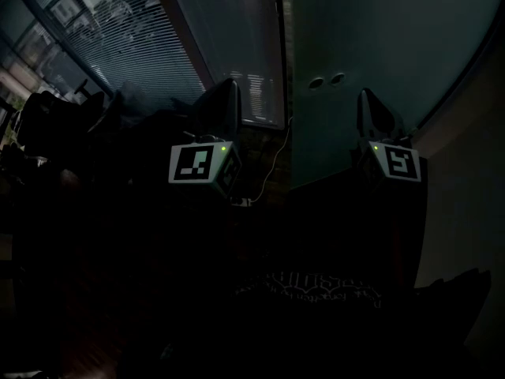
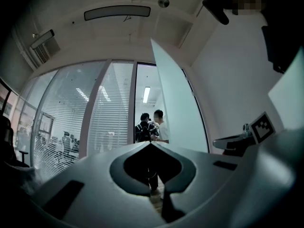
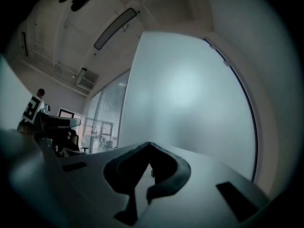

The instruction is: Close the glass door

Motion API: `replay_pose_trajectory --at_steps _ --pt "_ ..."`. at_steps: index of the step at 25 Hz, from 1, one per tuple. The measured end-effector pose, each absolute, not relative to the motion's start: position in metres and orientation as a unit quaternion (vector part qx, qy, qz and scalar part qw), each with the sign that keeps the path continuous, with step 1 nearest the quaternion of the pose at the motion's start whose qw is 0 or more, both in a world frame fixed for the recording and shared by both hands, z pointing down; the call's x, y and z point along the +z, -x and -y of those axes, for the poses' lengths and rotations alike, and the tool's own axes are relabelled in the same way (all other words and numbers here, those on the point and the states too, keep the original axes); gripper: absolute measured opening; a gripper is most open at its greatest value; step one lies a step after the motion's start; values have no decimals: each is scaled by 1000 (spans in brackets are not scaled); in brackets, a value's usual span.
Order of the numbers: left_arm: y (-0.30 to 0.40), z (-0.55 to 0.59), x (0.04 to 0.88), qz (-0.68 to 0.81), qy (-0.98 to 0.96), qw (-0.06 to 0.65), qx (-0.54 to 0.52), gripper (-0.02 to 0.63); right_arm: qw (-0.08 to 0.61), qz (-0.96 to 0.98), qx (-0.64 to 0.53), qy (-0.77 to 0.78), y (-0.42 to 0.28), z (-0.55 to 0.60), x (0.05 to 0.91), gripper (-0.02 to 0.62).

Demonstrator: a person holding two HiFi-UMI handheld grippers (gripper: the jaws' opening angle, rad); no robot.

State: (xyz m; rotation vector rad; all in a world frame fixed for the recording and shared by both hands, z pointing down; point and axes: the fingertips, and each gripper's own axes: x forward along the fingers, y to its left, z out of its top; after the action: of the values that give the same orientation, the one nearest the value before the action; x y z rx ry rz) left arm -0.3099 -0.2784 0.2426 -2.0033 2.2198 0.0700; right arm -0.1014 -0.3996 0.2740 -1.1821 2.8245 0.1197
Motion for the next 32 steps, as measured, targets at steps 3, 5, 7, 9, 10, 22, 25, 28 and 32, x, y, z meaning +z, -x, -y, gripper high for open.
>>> replay_pose_trajectory --at_steps 3,5,7,9,10,22,25,28,32 --pt "307 283 244 -734 674 79 22 -5 33 -927 29 371 105 399 282 3" --pt "306 284 243 -732 676 83 24 -5 26 -936 11 350 110 398 289 9" --pt "308 286 245 -733 675 84 24 -5 15 -945 -11 328 117 400 301 51" --pt "309 288 248 -732 676 82 21 -5 1 -946 -20 323 121 404 314 88" --pt "309 288 250 -732 677 80 20 -5 -9 -946 -21 325 123 405 321 106" --pt "302 271 250 -731 679 71 20 -5 -90 -934 -34 344 126 406 365 150" --pt "304 269 250 -731 678 71 20 -5 -104 -932 -42 345 128 407 377 150" --pt "306 269 253 -731 679 69 17 -5 -109 -930 -45 347 131 407 383 150" --pt "304 269 254 -730 680 68 13 -5 -113 -927 -43 355 131 410 384 150"
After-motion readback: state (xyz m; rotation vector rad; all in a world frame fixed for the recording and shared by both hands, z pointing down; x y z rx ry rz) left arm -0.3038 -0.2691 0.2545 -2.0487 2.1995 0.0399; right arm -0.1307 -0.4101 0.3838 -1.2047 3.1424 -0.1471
